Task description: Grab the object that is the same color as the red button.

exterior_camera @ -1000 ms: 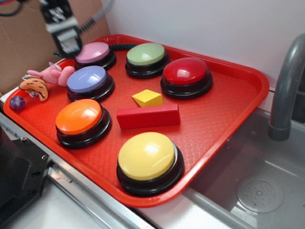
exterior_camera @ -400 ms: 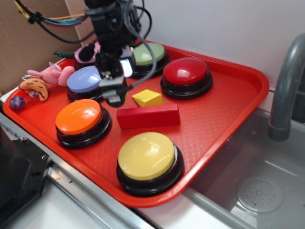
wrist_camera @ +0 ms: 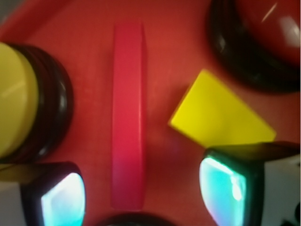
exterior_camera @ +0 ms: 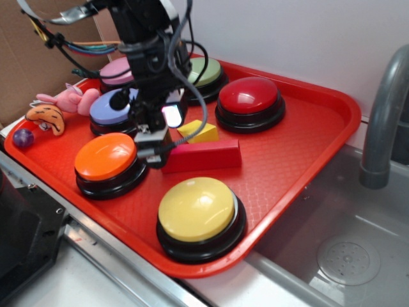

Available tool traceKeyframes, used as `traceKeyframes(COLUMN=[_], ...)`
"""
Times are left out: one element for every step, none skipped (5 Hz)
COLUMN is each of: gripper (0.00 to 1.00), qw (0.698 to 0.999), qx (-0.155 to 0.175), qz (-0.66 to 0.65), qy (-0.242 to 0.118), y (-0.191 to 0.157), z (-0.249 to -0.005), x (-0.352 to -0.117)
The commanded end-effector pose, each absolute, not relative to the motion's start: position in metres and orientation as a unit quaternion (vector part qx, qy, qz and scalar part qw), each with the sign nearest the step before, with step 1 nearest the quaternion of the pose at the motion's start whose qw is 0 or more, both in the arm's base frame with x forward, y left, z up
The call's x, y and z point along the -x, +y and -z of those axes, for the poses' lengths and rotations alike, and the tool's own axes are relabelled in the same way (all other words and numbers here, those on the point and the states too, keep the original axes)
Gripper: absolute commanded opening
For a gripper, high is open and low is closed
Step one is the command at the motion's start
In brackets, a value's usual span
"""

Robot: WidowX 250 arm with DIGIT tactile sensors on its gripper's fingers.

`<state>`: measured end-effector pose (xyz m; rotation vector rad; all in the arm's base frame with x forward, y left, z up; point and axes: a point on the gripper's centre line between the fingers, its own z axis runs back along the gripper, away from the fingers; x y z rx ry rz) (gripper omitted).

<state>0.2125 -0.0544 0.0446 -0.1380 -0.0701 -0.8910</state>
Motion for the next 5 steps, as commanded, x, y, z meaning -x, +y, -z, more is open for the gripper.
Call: traceKeyframes(gripper=[1.00, 0.00, 0.00, 0.00, 0.00], qw=[0.902, 0.899, 0.900, 0.899, 0.898], qx=[0.051, 0.055, 0.055, 0.045, 0.039], qz=[0.428, 0.433, 0.432, 0.435, 0.437], qy=[-0.032, -0.032, -0.025, -0.018, -0.037], y=[-0.062, -0.061, -0.060, -0.064, -0.071], z=[-0.036, -0.030, -0.025, -0.024, -0.035], x=[-0.214, -0.216, -0.216, -0.218, -0.219])
